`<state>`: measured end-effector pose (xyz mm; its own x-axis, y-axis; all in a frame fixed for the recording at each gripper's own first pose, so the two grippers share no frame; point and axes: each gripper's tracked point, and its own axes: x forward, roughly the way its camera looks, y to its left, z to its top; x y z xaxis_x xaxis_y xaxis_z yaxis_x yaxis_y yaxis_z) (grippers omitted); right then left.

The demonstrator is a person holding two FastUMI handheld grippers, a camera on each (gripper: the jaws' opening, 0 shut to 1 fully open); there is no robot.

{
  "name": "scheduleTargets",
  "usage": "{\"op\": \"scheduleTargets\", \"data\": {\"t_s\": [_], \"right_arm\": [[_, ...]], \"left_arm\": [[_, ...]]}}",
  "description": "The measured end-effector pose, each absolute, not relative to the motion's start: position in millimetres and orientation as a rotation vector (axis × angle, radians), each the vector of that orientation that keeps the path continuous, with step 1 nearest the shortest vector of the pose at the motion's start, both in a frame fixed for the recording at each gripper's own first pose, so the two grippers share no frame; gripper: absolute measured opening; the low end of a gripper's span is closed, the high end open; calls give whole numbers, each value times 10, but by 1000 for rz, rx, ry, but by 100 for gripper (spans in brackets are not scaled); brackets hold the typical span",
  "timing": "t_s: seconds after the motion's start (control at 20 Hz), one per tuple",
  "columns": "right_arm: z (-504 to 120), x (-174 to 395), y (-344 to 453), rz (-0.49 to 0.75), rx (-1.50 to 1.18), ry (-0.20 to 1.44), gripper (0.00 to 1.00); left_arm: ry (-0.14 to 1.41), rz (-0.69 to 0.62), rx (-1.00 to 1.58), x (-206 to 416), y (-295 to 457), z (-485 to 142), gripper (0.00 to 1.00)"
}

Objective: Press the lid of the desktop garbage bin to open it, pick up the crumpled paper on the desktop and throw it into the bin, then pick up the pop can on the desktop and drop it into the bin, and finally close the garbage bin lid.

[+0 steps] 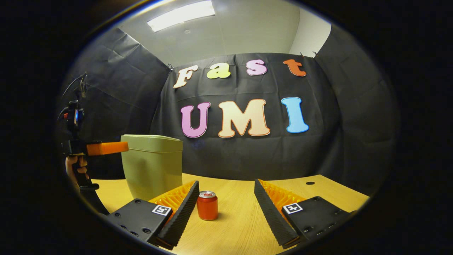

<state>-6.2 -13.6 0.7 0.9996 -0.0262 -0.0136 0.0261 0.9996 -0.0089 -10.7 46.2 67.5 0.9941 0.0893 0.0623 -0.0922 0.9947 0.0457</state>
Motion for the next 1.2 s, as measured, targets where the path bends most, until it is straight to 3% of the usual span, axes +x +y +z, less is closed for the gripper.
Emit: {"op": "scheduleTargets", "data": {"t_s": [0.45,0.75,1.2], "right_arm": [[-39,-70,-56,1,-20,41,98],[14,-80,-20,11,-49,26,98],[31,-103,-108,-6,-26,25,97]], "left_arm": [[-73,185,89,151,837,1223,0],[2,269,88,363,1215,1080,0],[56,266,82,411,1235,941,0]]}}
